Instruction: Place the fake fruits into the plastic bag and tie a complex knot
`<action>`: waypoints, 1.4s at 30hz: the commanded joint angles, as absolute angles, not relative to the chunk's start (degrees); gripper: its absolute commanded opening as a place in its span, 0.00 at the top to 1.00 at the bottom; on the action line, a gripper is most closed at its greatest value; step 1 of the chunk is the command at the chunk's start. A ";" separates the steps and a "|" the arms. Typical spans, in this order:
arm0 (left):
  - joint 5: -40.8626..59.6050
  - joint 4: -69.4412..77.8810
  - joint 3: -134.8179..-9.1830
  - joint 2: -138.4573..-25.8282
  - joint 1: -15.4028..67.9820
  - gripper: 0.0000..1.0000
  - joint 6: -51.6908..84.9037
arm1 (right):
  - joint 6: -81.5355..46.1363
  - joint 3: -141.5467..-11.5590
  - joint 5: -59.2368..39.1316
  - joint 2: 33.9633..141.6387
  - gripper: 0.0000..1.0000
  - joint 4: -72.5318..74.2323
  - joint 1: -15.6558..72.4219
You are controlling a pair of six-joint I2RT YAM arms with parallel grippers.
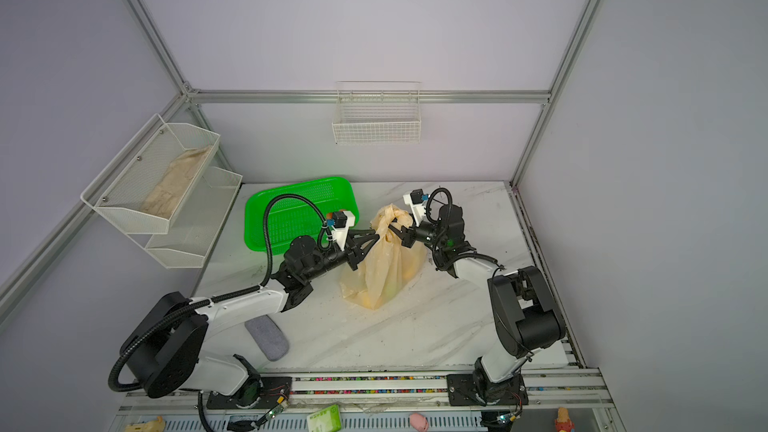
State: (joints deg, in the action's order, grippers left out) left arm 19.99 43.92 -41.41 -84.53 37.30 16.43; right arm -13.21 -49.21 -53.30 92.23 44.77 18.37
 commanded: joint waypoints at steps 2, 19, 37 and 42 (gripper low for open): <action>21.99 47.29 -44.40 -87.74 39.03 0.84 18.98 | -17.13 -50.82 -54.37 90.47 1.00 46.82 18.27; 22.14 58.33 -47.30 -99.88 42.10 0.84 20.43 | -28.22 -50.78 -61.80 95.47 1.00 60.04 18.27; 22.54 58.08 -42.35 -94.13 40.77 0.57 15.42 | -33.87 -48.52 -65.44 100.07 1.00 74.32 17.57; 23.21 52.01 -40.48 -87.60 39.25 0.47 11.73 | -31.93 -48.52 -67.56 100.01 1.00 74.21 17.54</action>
State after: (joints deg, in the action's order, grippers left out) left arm 22.52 52.88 -42.48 -92.49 40.23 15.38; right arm -33.65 -49.21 -64.55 99.79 70.00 17.87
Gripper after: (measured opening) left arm 0.524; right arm 0.050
